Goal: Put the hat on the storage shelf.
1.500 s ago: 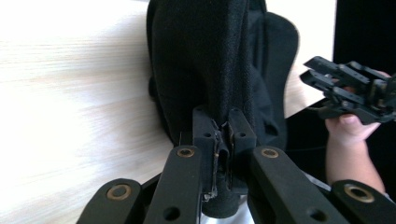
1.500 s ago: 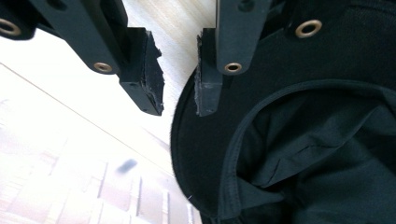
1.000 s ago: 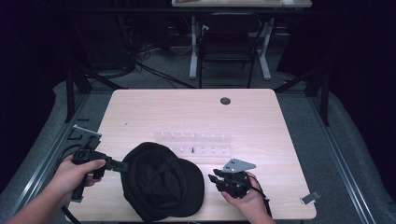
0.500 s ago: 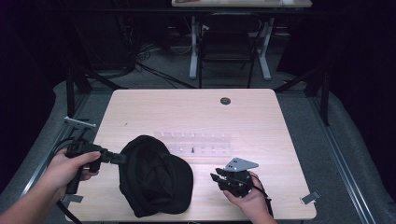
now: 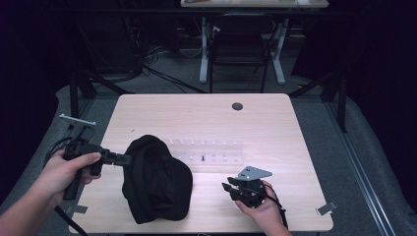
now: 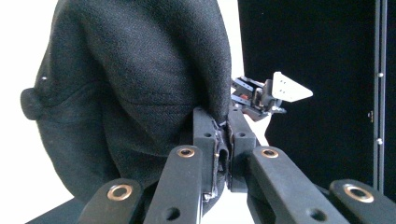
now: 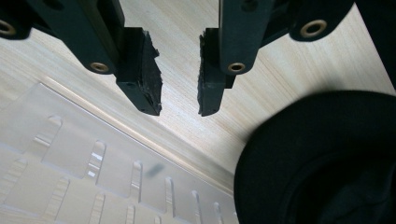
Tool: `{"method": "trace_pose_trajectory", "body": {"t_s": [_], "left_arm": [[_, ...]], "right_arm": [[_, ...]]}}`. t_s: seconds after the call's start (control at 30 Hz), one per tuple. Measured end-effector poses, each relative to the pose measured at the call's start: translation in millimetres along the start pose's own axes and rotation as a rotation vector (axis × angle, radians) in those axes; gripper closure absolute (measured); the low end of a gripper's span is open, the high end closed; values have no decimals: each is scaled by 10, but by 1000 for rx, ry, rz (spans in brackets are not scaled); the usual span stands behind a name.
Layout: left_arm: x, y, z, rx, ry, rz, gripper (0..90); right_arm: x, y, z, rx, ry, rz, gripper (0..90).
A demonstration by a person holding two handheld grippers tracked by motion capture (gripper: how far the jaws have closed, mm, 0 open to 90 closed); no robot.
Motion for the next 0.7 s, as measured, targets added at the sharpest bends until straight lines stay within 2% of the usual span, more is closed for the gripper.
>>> {"method": "trace_pose_trajectory", "body": {"t_s": [0.17,0.27,0.4,0.53,0.7], "left_arm": [[-105,-55,-118,14,-9,-31,856],[-160,-83,-149,30,-16,-40,857],[-225,-121,-196,29,-24,-59,856],[-268,-155,-254,38,4,-75,856],[-271,-202,-327,50,10,-86,856]], "right_arm": [[4,5,-7,3,-4,0,682],[9,7,-10,11,-1,-5,673],[11,10,-22,13,-6,-10,658],[13,17,-38,20,-6,-8,646],[17,25,-50,28,-4,-4,626]]}}
Point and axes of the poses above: each handheld gripper's, and its own axes: x roughly forward along the jaws, y roughly out of its underside, z roughly to its left, the point moved 4 cm from there along x, roughly forward along the jaws, and after that the axes turned 5 degrees about y, right-handed, at the moved point
